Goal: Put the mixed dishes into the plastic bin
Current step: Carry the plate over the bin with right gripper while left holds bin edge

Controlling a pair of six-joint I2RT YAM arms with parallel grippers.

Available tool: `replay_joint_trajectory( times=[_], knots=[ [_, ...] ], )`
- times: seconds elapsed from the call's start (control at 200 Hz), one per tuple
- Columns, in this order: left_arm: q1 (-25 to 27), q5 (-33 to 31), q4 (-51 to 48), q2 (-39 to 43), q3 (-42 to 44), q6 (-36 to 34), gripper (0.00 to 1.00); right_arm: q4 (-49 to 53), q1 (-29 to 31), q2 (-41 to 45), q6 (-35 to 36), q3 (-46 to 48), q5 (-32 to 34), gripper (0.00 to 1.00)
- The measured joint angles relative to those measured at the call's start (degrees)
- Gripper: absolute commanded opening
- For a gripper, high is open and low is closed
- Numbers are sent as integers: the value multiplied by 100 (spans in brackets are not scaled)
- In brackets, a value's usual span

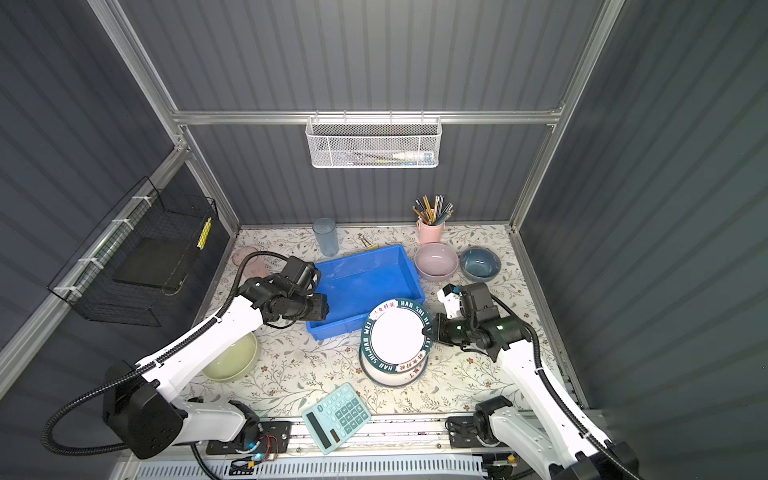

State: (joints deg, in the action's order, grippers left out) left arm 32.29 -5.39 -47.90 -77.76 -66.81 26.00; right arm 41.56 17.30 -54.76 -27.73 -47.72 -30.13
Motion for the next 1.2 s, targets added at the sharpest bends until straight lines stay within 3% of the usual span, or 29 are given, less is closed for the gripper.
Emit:
replay_joint_trajectory(
  times=[0.41, 1.201],
  knots=[
    [-951, 289, 234, -376, 332, -254, 47, -13, 2, -1714, 192, -1814, 133, 0],
    [-1222, 868, 527, -833, 345, -444, 34, -520, 533, -4712, 284, -3711, 267, 0]
  ],
)
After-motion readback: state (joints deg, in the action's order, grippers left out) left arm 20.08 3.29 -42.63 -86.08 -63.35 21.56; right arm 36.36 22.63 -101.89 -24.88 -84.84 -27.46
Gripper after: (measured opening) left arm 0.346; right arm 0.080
